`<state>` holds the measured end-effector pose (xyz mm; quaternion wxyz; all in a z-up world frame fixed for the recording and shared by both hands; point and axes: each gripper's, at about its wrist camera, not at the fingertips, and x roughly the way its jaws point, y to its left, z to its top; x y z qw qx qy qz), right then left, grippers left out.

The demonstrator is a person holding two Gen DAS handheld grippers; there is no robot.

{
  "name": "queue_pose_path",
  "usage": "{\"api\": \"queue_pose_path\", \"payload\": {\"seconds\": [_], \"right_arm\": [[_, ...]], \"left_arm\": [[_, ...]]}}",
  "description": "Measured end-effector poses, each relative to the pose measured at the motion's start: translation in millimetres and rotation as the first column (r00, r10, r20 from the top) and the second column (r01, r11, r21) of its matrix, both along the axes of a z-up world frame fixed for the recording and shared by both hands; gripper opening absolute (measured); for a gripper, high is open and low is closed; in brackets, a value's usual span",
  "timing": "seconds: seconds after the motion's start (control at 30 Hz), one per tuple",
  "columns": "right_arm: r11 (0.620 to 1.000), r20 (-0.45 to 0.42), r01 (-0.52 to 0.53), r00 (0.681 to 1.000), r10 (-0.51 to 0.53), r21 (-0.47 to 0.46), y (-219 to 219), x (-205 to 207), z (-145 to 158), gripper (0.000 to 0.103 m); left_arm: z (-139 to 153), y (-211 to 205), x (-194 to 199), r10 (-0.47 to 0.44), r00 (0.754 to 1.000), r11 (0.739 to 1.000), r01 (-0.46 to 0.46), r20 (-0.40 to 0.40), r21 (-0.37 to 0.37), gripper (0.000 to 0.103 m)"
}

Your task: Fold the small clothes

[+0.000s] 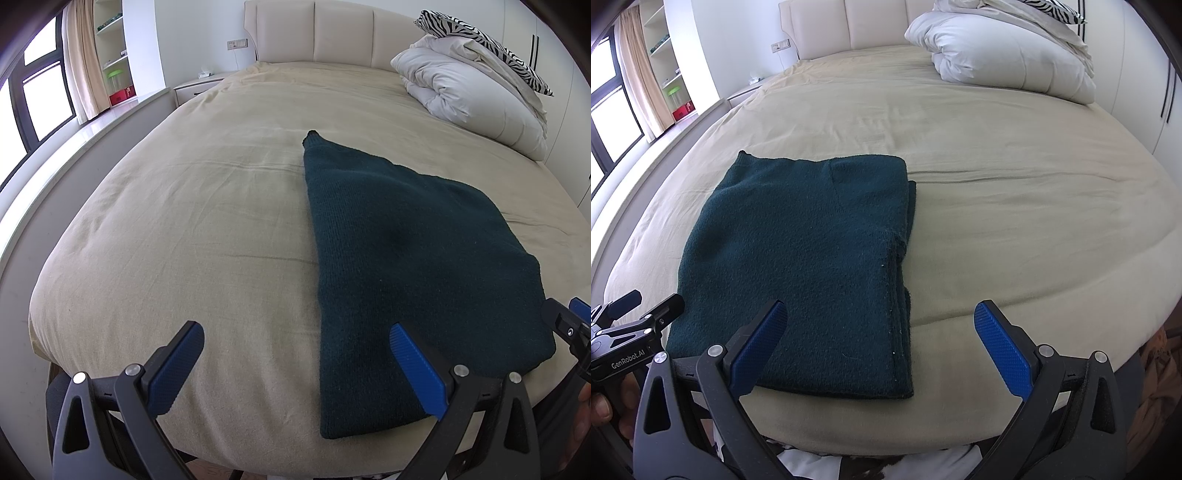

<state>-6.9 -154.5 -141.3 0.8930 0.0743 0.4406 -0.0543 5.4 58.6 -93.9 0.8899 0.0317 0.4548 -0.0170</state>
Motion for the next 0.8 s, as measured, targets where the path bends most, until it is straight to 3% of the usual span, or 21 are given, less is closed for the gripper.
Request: {"api": "queue_pose_path", "payload": {"seconds": [0.8], "right_arm": [[1.0, -0.007, -0.005, 1.0, 0.005, 0.008, 1.9, -5.5, -2.4, 0.103]], "left_arm": [[-3.0, -1.4, -2.6, 0.002, 1.0, 1.0, -0.002, -0.004, -0.005, 0.103]]}}
